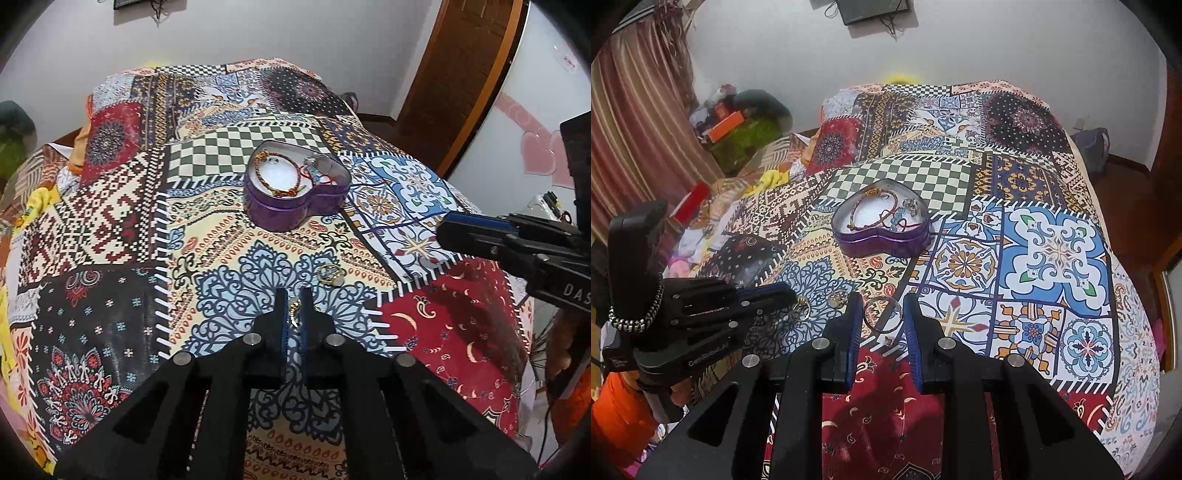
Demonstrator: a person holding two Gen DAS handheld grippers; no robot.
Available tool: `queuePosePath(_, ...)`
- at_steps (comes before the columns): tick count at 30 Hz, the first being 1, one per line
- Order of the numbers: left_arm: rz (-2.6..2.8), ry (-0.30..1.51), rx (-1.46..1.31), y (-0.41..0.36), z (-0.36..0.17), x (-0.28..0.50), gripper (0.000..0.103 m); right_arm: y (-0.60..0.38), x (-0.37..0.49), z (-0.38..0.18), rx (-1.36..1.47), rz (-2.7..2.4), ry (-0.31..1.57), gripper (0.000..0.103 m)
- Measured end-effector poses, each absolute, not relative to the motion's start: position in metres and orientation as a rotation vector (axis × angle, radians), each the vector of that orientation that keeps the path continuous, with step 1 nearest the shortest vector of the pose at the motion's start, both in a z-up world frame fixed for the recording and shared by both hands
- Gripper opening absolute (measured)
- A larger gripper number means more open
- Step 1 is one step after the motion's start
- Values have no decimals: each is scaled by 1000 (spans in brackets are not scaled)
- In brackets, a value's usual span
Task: Organize jewelry
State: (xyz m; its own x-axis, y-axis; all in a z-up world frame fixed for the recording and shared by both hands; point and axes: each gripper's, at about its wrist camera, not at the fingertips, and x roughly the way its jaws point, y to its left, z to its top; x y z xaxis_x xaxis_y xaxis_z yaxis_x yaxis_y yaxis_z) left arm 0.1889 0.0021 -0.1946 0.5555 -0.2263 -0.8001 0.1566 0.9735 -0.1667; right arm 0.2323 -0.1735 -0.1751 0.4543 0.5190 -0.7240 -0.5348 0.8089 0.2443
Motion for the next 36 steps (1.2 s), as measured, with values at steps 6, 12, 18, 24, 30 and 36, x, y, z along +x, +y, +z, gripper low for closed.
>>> queuePosePath(6, -214, 984, -81, -2, -210, 199, 12, -172, 235, -181, -21, 649, 907, 20)
queuePosePath(12, -219, 966, -77, -4, -212, 199, 10, -172, 237, -184, -26, 647, 915, 20)
queuePosePath(18, -197, 952, -83, 0, -206, 198, 5, -172, 241, -183, -16, 650, 907, 20)
queuePosePath(24, -186, 900, -89, 9, -187, 195, 5, -171, 245, -176, -15, 650, 884, 20)
queuePosePath(30, -186, 832, -93, 15, -164, 200, 5, -168, 255, -167, -8, 652, 857, 20)
queuePosePath(36, -194, 785, -89, 14, -150, 210, 5, -160, 267, -159, -5, 656, 834, 20)
